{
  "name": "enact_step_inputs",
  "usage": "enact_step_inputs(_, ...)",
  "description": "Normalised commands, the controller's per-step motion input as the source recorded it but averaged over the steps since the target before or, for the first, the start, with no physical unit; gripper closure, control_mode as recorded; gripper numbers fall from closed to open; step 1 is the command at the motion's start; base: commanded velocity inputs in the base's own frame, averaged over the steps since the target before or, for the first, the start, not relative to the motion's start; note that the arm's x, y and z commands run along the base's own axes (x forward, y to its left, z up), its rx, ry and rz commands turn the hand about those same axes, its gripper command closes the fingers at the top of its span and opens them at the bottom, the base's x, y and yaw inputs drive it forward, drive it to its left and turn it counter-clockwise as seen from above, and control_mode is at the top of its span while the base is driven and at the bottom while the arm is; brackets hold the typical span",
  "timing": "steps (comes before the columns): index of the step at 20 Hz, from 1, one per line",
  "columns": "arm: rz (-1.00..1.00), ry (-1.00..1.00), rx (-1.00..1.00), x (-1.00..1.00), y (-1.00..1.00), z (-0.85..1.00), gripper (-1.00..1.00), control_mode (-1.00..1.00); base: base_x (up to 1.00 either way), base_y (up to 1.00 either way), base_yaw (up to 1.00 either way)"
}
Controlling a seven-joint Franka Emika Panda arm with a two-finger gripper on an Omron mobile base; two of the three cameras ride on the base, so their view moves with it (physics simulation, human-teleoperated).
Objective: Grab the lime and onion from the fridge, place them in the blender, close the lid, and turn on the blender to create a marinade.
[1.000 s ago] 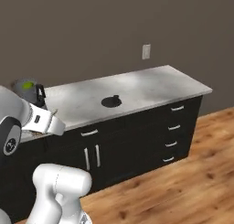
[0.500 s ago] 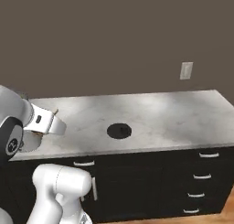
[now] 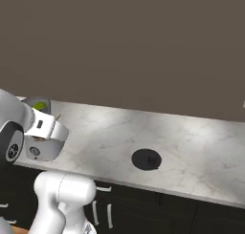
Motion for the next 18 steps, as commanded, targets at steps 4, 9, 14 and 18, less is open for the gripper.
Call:
enact_step_inputs(4,0.0,0.0,0.0,0.0,0.0,0.0,1.0,1.0,0.24,-0.35,0.3)
enact_step_inputs(9,0.0,0.0,0.0,0.0,0.0,0.0,1.0,1.0,0.33,-0.14,0.13)
enact_step_inputs(14,0.24,-0.04,0.08,0.16,0.17,0.3,1.0,-1.0,0.0,0.0,0.0)
enact_step_inputs(18,0.33,-0.04,0.0,0.56,0.72,0.6,1.0,-1.0,0.0,0.0,0.0)
